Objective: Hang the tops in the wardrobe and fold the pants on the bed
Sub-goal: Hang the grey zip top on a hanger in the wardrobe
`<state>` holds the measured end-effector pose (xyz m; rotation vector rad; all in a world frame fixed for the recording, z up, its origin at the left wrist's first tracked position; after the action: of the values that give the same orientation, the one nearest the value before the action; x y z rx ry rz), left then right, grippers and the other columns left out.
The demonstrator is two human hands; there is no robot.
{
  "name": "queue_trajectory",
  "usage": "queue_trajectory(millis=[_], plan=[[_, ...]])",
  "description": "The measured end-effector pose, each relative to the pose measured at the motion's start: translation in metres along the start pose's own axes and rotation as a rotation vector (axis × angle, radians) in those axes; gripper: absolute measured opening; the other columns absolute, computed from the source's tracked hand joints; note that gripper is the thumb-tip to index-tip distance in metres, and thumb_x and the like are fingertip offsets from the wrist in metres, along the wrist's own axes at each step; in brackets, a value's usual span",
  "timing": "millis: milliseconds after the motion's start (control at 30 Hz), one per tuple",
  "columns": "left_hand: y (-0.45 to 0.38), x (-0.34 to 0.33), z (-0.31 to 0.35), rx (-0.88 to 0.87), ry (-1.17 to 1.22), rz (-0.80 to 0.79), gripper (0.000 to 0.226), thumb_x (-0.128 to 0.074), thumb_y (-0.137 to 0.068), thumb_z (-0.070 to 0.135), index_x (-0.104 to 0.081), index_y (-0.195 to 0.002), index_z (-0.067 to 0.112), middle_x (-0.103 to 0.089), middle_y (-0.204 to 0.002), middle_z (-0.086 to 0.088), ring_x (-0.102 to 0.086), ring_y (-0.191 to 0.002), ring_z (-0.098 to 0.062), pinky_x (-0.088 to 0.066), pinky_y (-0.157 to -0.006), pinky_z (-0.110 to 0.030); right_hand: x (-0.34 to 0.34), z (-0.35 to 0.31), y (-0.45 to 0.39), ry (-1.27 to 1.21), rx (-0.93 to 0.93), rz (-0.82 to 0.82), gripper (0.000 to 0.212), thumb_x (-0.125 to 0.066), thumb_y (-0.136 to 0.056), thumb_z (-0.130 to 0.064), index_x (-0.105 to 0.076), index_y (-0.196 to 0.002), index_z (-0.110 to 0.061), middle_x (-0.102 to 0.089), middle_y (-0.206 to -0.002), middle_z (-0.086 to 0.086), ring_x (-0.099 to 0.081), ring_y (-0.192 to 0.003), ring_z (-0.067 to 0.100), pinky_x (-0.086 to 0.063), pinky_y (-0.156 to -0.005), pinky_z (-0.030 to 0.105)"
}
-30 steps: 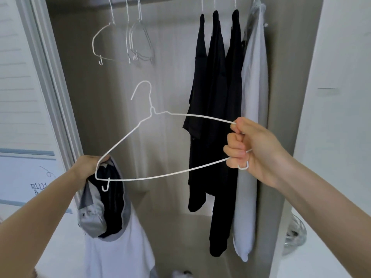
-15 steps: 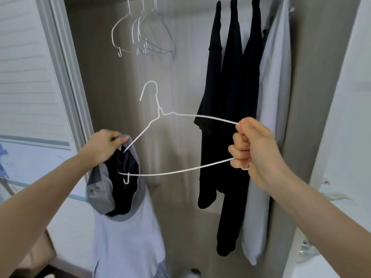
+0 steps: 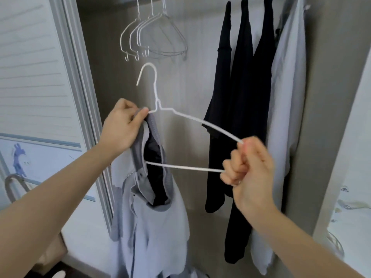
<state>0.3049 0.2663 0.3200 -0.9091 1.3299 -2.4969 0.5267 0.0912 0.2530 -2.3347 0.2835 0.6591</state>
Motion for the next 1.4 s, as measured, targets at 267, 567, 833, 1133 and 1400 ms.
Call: queue_trajectory(millis=[267,567,833,1133,1400], plan=[[-0.005,0.002,0.023,0.162,0.331,0.044,0.057,-0.046,-0.102,0.036,-0.04,-0.06,-0.001,-0.027,-0.054,-0.007,-0.026,-0.047,-0.01,-0.026,-0.047,-0.026,-0.004,0.027,0.009,0.098,-0.028,-0.104,0.038,-0.045,-0.093,-0.033,-0.028,-0.068,-0.011,-0.021,-0.051,-0.004,-0.012,-0.046,0.009,-0.015,-0.046,0.019],[-0.008,0.008,0.029,0.054,0.308,0.03,0.061,-0.042,-0.099,0.049,-0.047,-0.076,-0.007,-0.039,-0.069,-0.006,-0.036,-0.064,-0.01,-0.031,-0.065,-0.032,0.01,0.017,-0.023,-0.414,-0.511,-0.044,0.056,-0.036,-0.094,-0.051,-0.062,-0.078,-0.004,-0.059,-0.08,0.009,-0.058,-0.078,0.023,-0.04,-0.042,0.023],[-0.015,0.003,0.031,0.106,0.207,0.076,0.058,-0.04,-0.094,0.053,-0.044,-0.077,-0.002,-0.037,-0.061,0.003,-0.034,-0.062,-0.018,-0.032,-0.065,-0.036,-0.017,0.061,0.023,0.338,-0.487,-0.393,0.027,-0.06,-0.085,-0.011,-0.069,-0.11,-0.012,-0.062,-0.12,0.01,-0.058,-0.107,0.014,-0.049,-0.088,0.027],[-0.005,0.021,0.014,0.107,0.08,0.036,0.04,-0.051,-0.093,0.04,-0.045,-0.065,0.013,-0.042,-0.059,0.001,-0.04,-0.061,-0.02,-0.035,-0.064,-0.037,0.021,0.061,0.021,1.736,0.21,-0.743,0.02,-0.044,-0.089,-0.05,-0.041,-0.085,-0.03,-0.048,-0.09,-0.017,-0.035,-0.1,0.018,-0.031,-0.076,0.041],[0.019,0.029,-0.003,0.124,0.139,-0.051,0.042,-0.054,-0.095,0.018,-0.038,-0.064,-0.005,-0.032,-0.056,-0.003,-0.028,-0.054,-0.01,-0.028,-0.055,-0.026,0.057,0.014,-0.014,1.766,0.47,-0.677,0.037,-0.038,-0.092,-0.053,-0.06,-0.086,-0.025,-0.057,-0.076,-0.016,-0.052,-0.082,0.011,-0.047,-0.062,0.026]])
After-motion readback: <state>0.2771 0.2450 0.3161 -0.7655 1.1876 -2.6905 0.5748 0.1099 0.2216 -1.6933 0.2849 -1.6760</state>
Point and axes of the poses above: each hand's wrist, its own y-axis away from the middle knuckle, its own x-axis out of the back of the hand, z = x × y, the point moved 1 cm from there along -y, towards the middle knuckle
